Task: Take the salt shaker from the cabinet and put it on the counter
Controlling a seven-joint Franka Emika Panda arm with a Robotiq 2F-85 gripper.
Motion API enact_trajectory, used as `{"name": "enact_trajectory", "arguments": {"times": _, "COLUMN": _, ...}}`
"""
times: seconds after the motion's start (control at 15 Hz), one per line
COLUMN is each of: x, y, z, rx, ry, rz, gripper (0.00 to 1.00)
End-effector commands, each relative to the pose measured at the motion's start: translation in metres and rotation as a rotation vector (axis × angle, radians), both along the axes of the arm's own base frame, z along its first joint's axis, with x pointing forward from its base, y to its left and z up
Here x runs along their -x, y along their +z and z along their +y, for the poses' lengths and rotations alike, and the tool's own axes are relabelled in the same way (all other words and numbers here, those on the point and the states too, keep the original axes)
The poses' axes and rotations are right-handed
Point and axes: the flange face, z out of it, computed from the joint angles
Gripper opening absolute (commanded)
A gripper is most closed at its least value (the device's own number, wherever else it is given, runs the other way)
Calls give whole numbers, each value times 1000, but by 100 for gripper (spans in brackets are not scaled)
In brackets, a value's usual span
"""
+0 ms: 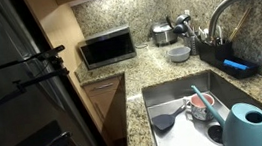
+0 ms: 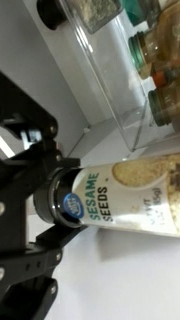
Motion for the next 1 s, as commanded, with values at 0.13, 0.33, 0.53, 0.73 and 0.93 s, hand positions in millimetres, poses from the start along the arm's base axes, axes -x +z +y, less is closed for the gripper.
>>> {"name": "enact_trajectory", "arguments": {"times": 0.13, "x": 35, "y": 35, "z": 6, "rx": -25, "ry": 88, "rz": -7, "gripper": 34}}
{"name": "enact_trajectory", "arguments": {"times": 0.33, "x": 46, "y": 45, "z": -9, "rx": -41, "ry": 89, "rz": -10, "gripper": 34}}
{"name": "enact_trajectory", "arguments": {"times": 0.53, "x": 52, "y": 47, "z": -30, "rx": -60, "ry": 74, "rz": -2, "gripper": 34}}
{"name": "enact_trajectory", "arguments": {"times": 0.73, "x": 43, "y": 44, "z": -35, "rx": -53, "ry": 51, "rz": -1, "gripper": 34}}
{"name": "enact_trajectory", "arguments": {"times": 0.93, "x": 42, "y": 42, "z": -39, "rx": -54, "ry": 45, "rz": 5, "gripper": 59}}
